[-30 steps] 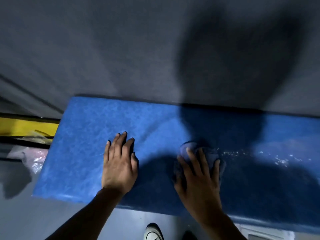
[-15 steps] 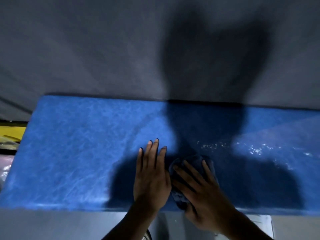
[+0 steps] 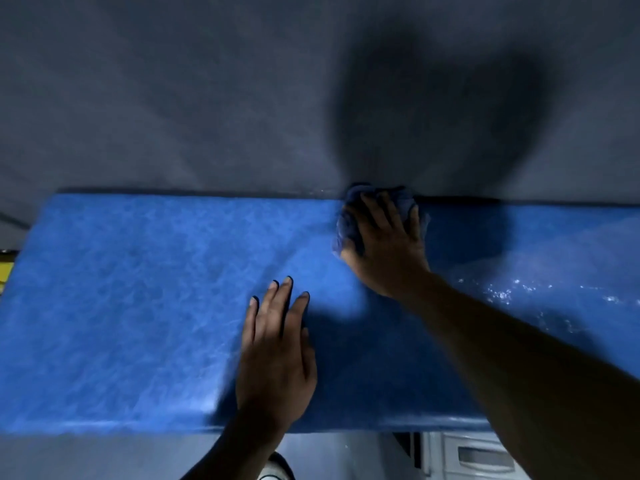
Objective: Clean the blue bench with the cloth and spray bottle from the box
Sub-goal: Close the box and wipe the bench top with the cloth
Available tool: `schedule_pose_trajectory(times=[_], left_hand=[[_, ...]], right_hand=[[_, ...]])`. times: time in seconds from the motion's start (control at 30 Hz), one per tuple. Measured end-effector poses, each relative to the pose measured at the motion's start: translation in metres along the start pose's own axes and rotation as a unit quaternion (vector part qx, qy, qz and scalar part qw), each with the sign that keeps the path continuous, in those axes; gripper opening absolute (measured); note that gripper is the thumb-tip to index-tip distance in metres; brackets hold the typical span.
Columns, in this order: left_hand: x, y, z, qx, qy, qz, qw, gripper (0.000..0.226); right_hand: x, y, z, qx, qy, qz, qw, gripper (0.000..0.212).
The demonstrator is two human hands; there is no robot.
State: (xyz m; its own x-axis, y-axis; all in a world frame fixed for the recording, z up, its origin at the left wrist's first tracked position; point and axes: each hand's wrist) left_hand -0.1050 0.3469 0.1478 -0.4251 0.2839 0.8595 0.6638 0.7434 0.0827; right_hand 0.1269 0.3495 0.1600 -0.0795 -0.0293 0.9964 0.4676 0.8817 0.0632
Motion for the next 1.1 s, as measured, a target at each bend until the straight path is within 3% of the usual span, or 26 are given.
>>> schedule_pose_trajectory(times=[0.13,0.23,0.67,0.83,0.93,1.1], left_hand=[[0.002,-0.002,-0.003,0.008,0.028,-0.008,1.0,0.046],[0.002,-0.003,-0.005,0.011,0.049,-0.007,0.999,0.047],[-0.002,-0.003,-0.036,0.04,0.006,0.022,0.999,0.062],[-0.044,0.001,-0.105,-0.033,-0.02,0.053,0.998,0.062],[-0.064,0.003,-0.139,0.0,0.006,0.052,0.999,0.057],[-0.075,0.004,-0.137,0.019,0.038,0.052,0.998,0.057]], right_hand=[[0.0,-0.015,0.013,-0.113,0.024,-0.015,0.993,0.064],[0.003,-0.044,0.008,-0.132,0.029,0.005,0.991,0.062],[0.015,-0.199,-0.073,0.102,0.032,0.01,0.994,0.064],[0.02,-0.219,-0.108,0.141,0.029,0.042,0.989,0.074],[0.021,-0.221,-0.121,0.173,0.024,0.051,0.983,0.079],[0.013,-0.21,-0.13,0.213,0.028,0.048,0.975,0.072]])
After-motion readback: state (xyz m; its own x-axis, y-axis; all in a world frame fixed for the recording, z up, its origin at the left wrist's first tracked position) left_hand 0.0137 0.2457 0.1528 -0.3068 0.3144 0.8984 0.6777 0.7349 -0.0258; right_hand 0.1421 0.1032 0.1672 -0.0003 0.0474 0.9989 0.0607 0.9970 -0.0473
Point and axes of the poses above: each hand's wrist, its own y-axis towards the middle knuckle, its own x-axis out of the back of the hand, z = x × y, and after that the axes turned 11 degrees about -y, right-handed
